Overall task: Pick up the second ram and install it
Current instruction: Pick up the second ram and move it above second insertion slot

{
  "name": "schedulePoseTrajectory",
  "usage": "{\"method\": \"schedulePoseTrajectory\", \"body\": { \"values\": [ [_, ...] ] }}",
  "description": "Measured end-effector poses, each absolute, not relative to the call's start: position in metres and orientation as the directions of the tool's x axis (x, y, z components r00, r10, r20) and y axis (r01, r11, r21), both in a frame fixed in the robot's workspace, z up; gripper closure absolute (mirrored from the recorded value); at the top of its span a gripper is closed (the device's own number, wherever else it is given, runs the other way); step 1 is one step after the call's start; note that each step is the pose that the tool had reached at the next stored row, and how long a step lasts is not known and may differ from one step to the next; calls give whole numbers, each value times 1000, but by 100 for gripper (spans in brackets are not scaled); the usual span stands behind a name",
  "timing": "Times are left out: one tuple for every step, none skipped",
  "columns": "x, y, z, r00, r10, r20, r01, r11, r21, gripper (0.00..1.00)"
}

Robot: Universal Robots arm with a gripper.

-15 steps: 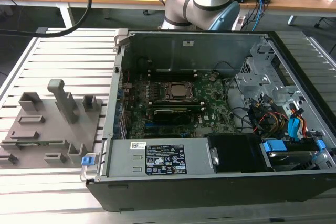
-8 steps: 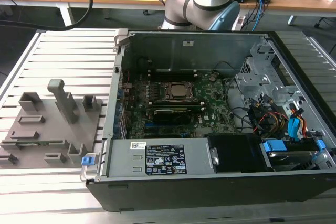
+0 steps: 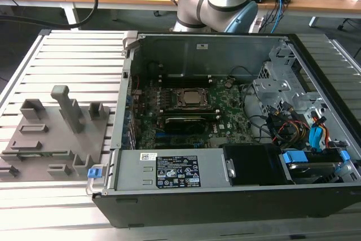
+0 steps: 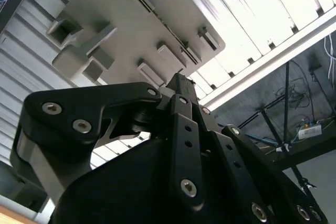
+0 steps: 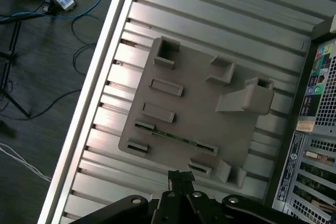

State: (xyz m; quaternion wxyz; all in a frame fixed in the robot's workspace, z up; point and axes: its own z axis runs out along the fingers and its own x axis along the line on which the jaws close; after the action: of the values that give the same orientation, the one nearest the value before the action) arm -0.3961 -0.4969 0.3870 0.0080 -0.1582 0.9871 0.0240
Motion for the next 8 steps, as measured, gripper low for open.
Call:
{"method": "schedulePoseTrajectory", "body": {
  "values": [
    [-396, -497, 387, -947, -321, -23, -322, 946, 45, 89],
    [-396, -497, 387, -945, -328, -23, -328, 943, 45, 89],
    [-396, -497, 387, -940, -341, -23, -342, 939, 45, 89],
    [-396, -497, 387, -934, -356, -23, -356, 933, 45, 89],
    [-396, -497, 387, -930, -366, -23, -367, 929, 45, 89],
    [-396, -497, 387, -926, -378, -23, -379, 924, 45, 89],
    [-396, -497, 387, -923, -385, -23, -385, 922, 45, 89],
    [-396, -497, 387, -917, -397, -23, -398, 916, 45, 89]
  ]
}}
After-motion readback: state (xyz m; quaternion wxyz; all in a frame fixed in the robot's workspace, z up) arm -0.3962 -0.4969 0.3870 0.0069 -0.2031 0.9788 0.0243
